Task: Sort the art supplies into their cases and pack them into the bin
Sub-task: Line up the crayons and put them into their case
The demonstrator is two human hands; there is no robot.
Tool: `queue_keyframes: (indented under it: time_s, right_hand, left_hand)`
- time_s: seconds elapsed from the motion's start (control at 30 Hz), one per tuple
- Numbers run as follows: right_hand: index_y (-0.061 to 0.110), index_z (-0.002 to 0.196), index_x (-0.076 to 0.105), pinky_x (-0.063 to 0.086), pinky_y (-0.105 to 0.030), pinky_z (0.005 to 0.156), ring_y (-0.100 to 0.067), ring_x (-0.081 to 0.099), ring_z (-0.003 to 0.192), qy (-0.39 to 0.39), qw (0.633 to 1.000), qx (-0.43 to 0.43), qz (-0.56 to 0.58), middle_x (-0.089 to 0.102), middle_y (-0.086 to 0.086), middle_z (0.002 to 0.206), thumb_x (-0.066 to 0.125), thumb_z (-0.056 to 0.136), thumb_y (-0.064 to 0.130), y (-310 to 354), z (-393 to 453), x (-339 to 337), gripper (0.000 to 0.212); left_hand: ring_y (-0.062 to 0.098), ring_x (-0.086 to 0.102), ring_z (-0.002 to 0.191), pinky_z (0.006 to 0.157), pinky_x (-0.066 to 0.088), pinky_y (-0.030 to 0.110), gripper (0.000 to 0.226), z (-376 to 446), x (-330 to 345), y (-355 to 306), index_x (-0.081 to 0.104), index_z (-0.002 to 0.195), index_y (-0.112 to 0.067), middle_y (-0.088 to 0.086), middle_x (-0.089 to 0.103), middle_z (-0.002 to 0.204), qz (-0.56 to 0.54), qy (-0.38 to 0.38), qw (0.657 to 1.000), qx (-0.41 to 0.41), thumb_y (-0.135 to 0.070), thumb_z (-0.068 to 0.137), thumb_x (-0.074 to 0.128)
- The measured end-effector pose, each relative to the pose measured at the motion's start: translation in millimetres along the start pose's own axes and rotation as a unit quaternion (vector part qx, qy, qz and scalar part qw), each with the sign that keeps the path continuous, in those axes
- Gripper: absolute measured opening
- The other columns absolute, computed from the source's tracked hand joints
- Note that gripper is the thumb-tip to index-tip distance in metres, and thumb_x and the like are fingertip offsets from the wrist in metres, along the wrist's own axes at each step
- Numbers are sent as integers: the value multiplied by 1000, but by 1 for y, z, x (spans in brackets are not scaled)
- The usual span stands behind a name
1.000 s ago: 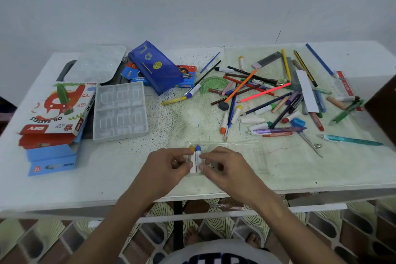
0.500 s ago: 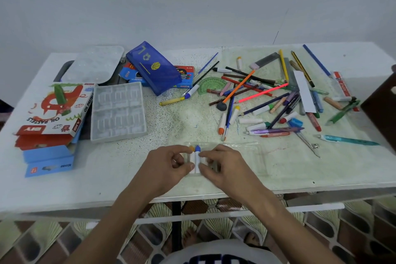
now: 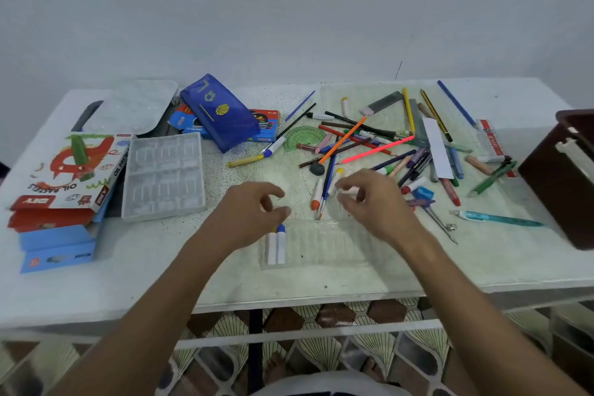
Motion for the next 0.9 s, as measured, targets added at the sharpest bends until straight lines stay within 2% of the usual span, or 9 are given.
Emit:
queue_keyframes:
  time_s: [0.17,0.23,0.3,0.37,0.43,0.5,0.63,0.77,0.9]
  right_hand:
    - [10,108,71,41,-21,78,-19,62,97,24,999,39,-29,68,-5,107,72,82,25,-26,41,-10,31]
    - [5,90,73,45,-30,69,-19,60,76,18,997,70,-26,67,-6,80,73,79,37,-28,45,-2,34]
    - [1,64,65,36,-30,53,-20,47,54,-10,994,99,-42,49,-5,54,72,77,45,-29,44,6,47]
    - [4,55,57,34,-27,50,-23,47,53,-10,989,131,-66,47,-8,53,70,75,50,-34,43,19,52]
    - [7,54,52,36,-28,54,-28,50,62,-3,988,142,-66,48,-11,62,71,74,48,-36,44,30,49]
    - [10,52,47,35,-28,56,-30,51,66,-5,988,142,-52,45,-12,63,73,72,42,-36,45,35,46]
    - [5,58,63,29,-27,47,-25,44,57,-34,988,148,4,44,-8,53,71,70,27,-32,41,32,26]
    - [11,78,73,47,-35,59,-25,58,69,-50,988,133,65,66,-7,71,71,75,24,-21,24,23,14]
    - [17,84,74,42,-27,58,-7,54,61,-32,988,88,125,66,6,77,71,80,22,-3,-7,18,7]
  left_hand:
    - [9,57,81,72,40,21,42,51,25,-29,65,117,-19,-4,64,89,16,5,1000,1,-45,83,67]
    - [13,59,88,75,43,23,49,63,35,-33,64,119,-15,2,66,99,24,15,1000,-9,-46,82,68]
    - [16,62,94,77,48,25,51,69,41,-33,63,120,-13,6,66,106,30,27,999,-21,-45,81,70]
    - [14,64,84,69,50,21,40,68,42,-34,67,113,-12,4,69,99,22,39,999,-22,-37,82,70]
    - [10,65,63,51,48,15,23,65,40,-32,73,99,-10,3,72,81,7,50,998,-22,-24,82,68]
    - [12,67,57,44,47,13,14,61,36,-29,74,88,-10,2,72,73,1,48,999,-26,-18,80,67]
    - [3,64,56,51,45,12,15,56,28,-20,71,92,-13,0,72,76,14,38,999,-25,-20,79,68]
    - [-1,59,59,61,44,13,32,52,23,-10,64,113,-15,-3,70,75,16,42,999,-10,-18,82,64]
    - [-1,59,59,55,43,8,14,34,5,-10,69,96,-23,-11,65,72,-18,6,1000,21,-19,84,63]
Point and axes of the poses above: each hand's wrist, its own z-axis towards the middle knuckle, its own x-axis out of the palm, y = z × x, the point moved 7 cm from there along z, towards the middle knuckle
